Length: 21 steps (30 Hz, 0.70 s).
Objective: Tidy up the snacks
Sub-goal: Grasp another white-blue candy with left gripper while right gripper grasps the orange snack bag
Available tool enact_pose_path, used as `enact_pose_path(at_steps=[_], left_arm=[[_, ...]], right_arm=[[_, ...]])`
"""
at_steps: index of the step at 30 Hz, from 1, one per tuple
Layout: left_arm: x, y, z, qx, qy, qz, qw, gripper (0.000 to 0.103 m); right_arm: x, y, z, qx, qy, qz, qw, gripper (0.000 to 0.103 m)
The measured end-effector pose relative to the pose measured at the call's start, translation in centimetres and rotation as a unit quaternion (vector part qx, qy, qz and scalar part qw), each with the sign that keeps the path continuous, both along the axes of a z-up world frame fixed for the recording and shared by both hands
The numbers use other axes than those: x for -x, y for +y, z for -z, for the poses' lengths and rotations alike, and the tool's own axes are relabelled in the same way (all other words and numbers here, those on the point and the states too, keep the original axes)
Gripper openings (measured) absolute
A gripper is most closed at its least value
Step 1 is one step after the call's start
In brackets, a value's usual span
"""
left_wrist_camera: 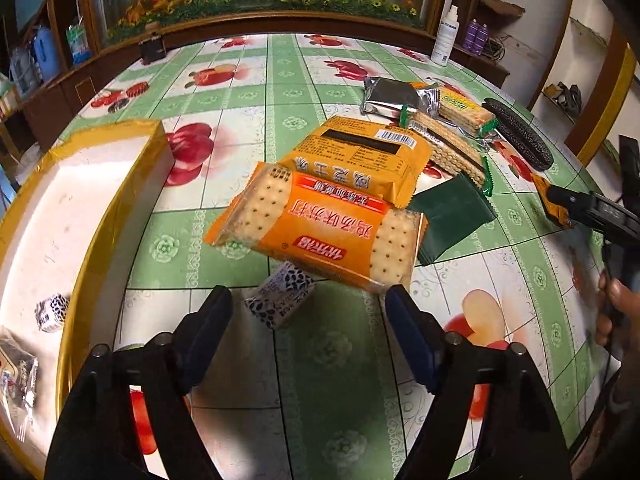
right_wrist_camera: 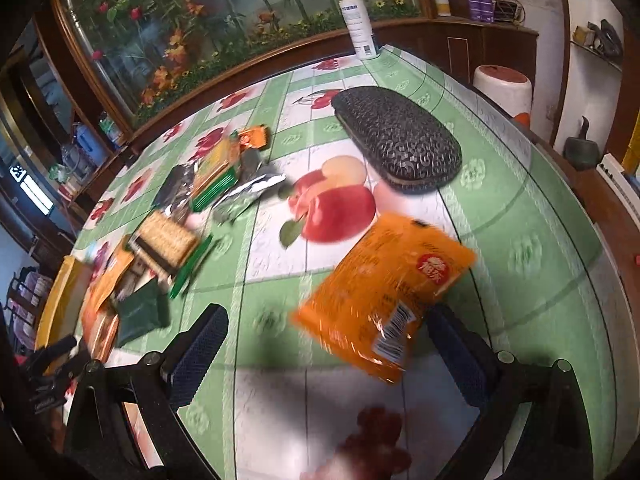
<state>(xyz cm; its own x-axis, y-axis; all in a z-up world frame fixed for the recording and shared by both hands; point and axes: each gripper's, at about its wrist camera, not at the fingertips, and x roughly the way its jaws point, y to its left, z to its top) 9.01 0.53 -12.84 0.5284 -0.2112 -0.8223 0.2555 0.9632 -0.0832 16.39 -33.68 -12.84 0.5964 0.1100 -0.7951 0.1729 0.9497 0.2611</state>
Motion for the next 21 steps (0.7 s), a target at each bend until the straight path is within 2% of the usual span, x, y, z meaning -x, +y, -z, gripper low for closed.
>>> enact_pose_path(at_steps=[4,7,10,12,13,14,15,16,18,21], left_arm=[[-0.1,0.5,0.5,-0.012,0.003,-0.007,0.9999,0.079],[-0.4,0.1,0.6,-0.023,0.004,0.004,0.9997,0.079],[-0.5,-0.6,0.8,-0.041,-0.001,0.015,0.999,0.079],[-0.6,-0.8,0.6,-0.037,-0.003,0.02,0.9991,0.067],[-0.7,-0.9,0.4,-0.037,-0.005,0.024,0.999,0.05],[-0.7,-1.0,0.3,-0.035,-0.006,0.028,0.999,0.028],[-0.7,-1.0,0.2,-0.031,-0.004,0.033,0.999,0.022],[-0.7,-1.1,0.2,-0.029,-0.003,0.036,0.9989,0.016],[-0.6,-1.1,0.2,-0.029,-0.003,0.04,0.9988,0.016],[-0.2,-1.2,0.2,-0.024,-0.003,0.04,0.9989,0.016]], right_arm=[[-2.4,0.8,0.4,0.054,0.018,0.005,0.998,0.102],[-3.7,2.0,0.9,0.106,0.034,-0.011,0.994,0.103],[-4.2,3.0,1.1,0.129,0.039,-0.028,0.99,0.099],[-4.2,3.1,1.0,0.132,0.037,-0.035,0.99,0.096],[-4.1,3.1,1.0,0.131,0.037,-0.038,0.99,0.095],[-4.1,3.1,0.9,0.131,0.035,-0.04,0.99,0.091],[-3.9,3.1,0.8,0.131,0.032,-0.042,0.99,0.085],[-3.8,3.0,0.7,0.129,0.029,-0.044,0.99,0.082],[-3.6,2.7,0.5,0.128,0.023,-0.044,0.991,0.063],[-3.3,2.0,0.2,0.124,0.017,-0.039,0.991,0.045]])
